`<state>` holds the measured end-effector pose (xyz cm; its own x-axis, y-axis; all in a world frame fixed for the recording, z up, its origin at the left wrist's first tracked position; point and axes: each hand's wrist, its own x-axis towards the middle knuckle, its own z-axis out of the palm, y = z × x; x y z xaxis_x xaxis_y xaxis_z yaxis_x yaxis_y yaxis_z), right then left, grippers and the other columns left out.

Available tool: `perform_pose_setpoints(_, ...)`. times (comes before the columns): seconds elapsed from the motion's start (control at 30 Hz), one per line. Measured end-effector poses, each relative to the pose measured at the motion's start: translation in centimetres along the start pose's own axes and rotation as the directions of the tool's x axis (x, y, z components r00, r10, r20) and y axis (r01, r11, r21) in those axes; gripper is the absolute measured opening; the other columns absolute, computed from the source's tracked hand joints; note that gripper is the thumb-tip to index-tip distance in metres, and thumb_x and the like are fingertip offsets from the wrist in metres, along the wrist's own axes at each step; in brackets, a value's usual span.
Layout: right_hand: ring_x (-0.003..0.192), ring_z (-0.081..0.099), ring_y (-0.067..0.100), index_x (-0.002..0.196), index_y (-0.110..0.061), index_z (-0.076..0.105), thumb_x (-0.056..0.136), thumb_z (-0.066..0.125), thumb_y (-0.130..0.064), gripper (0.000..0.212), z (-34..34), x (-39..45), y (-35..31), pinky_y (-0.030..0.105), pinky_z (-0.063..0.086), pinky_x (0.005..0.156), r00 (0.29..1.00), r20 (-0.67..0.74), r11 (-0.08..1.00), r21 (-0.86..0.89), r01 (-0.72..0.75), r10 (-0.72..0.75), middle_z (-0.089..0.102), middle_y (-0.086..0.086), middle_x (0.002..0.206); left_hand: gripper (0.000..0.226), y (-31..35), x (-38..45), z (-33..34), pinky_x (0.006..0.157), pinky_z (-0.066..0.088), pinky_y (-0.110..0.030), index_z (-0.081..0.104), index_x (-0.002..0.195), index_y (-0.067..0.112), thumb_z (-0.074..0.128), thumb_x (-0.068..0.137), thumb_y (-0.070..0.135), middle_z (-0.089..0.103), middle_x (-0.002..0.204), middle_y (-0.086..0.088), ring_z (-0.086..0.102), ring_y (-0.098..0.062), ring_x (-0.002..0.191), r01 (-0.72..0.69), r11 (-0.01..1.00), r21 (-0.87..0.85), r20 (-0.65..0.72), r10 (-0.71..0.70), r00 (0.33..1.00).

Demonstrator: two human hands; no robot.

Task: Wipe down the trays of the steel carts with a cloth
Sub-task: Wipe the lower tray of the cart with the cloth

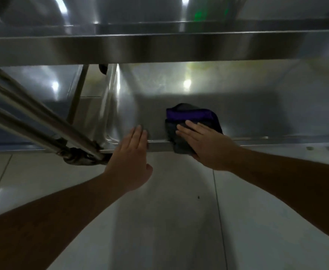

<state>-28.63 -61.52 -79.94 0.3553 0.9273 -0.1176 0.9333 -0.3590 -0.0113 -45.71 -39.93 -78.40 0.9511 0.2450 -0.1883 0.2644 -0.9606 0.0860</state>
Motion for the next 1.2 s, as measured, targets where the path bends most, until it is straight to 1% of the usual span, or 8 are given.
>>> perform_pose_setpoints(0.13, 0.159, 0.012, 0.028, 0.166, -0.019, 0.011, 0.104, 0.045, -0.013, 0.071, -1.2, -2.4, -0.1, 0.047, 0.016, 0.126, 0.986, 0.156, 0.995, 0.076, -0.071, 0.058, 0.014, 0.003, 0.173, 0.106, 3.3, -0.8, 0.3, 0.125, -0.006, -0.037, -0.008, 0.167, 0.011, 0.062, 0.095, 0.045, -0.015, 0.176, -0.008, -0.013, -0.024, 0.162, 0.021, 1.000, -0.023, 0.092, -0.019, 0.996)
perform_pose_setpoints(0.27, 0.156, 0.024, 0.032, 0.164, -0.010, 0.018, 0.108, 0.039, -0.013, 0.060, -5.2, -5.2, -1.9, 0.046, 0.028, 0.125, 0.930, 0.327, 0.964, 0.145, -0.223, 0.166, 0.022, 0.012, 0.171, 0.104, 7.1, -3.3, -1.0, 0.121, -0.013, -0.035, -0.015, 0.166, 0.012, 0.058, 0.100, 0.045, -0.022, 0.174, -0.007, -0.019, -0.023, 0.161, -0.032, 0.999, -0.004, 0.214, 0.032, 0.976)
perform_pose_setpoints(0.4, 0.129, 0.057, 0.036, 0.139, -0.005, 0.057, 0.107, 0.047, -0.025, 0.039, -10.4, -9.9, -5.3, 0.041, 0.046, 0.107, 0.768, 0.617, 0.896, 0.228, -0.381, 0.170, 0.061, 0.018, 0.137, 0.083, 10.5, -6.9, -5.0, 0.129, 0.011, -0.041, 0.002, 0.169, 0.021, 0.051, 0.104, 0.037, -0.003, 0.178, -0.002, -0.002, -0.027, 0.163, -0.031, 1.000, 0.005, 0.419, 0.026, 0.908)
perform_pose_setpoints(0.53, 0.126, 0.057, 0.037, 0.146, -0.009, 0.050, 0.103, 0.051, -0.019, 0.043, -15.0, -17.6, -9.1, 0.044, 0.047, 0.102, 0.583, 0.801, 0.805, 0.252, -0.537, 0.137, 0.057, 0.016, 0.136, 0.072, 13.1, -11.7, -11.3, 0.124, 0.030, -0.044, 0.015, 0.168, 0.024, 0.045, 0.105, 0.040, 0.015, 0.176, 0.000, 0.017, -0.027, 0.161, -0.028, 0.999, 0.017, 0.596, 0.012, 0.803)
perform_pose_setpoints(0.67, 0.116, 0.062, 0.034, 0.145, -0.011, 0.044, 0.101, 0.054, -0.016, 0.045, -21.7, -24.5, -10.7, 0.041, 0.050, 0.092, 0.497, 0.854, 0.729, 0.242, -0.641, 0.153, 0.059, 0.015, 0.127, 0.066, 16.0, -15.7, -19.9, 0.117, 0.040, -0.046, 0.024, 0.165, 0.027, 0.043, 0.105, 0.044, 0.030, 0.170, 0.001, 0.032, -0.025, 0.153, -0.088, 0.994, 0.065, 0.689, 0.019, 0.724)
perform_pose_setpoints(0.83, 0.095, 0.064, 0.035, 0.125, -0.013, 0.055, 0.102, 0.047, -0.011, 0.024, -33.8, -29.0, -9.5, 0.042, 0.051, 0.076, 0.527, 0.804, 0.620, 0.270, -0.736, 0.276, 0.054, 0.007, 0.098, 0.063, 19.7, -20.0, -33.3, 0.114, 0.039, -0.045, 0.029, 0.162, 0.027, 0.043, 0.104, 0.047, 0.038, 0.164, 0.002, 0.037, -0.022, 0.148, 0.012, 1.000, 0.026, 0.706, -0.027, 0.708)
perform_pose_setpoints(1.0, 0.103, 0.064, 0.028, 0.144, -0.022, 0.046, 0.092, 0.057, -0.009, 0.055, -47.0, -30.6, -7.3, 0.040, 0.056, 0.087, 0.570, 0.746, 0.580, 0.309, -0.754, 0.344, 0.063, 0.006, 0.117, 0.054, 21.6, -22.5, -45.9, 0.100, 0.044, -0.042, 0.042, 0.151, 0.029, 0.043, 0.101, 0.050, 0.050, 0.150, 0.005, 0.050, -0.020, 0.133, 0.055, 0.998, 0.013, 0.616, -0.052, 0.786)
perform_pose_setpoints(1.2, 0.117, 0.064, 0.030, 0.159, -0.026, 0.033, 0.092, 0.061, -0.005, 0.075, -59.6, -30.7, -6.4, 0.040, 0.054, 0.097, 0.554, 0.732, 0.590, 0.258, -0.765, 0.398, 0.061, 0.009, 0.135, 0.055, 22.4, -23.1, -56.9, 0.106, 0.045, -0.045, 0.040, 0.154, 0.028, 0.042, 0.103, 0.049, 0.049, 0.154, 0.002, 0.048, -0.023, 0.138, -0.049, 0.998, -0.034, 0.523, 0.059, 0.850)
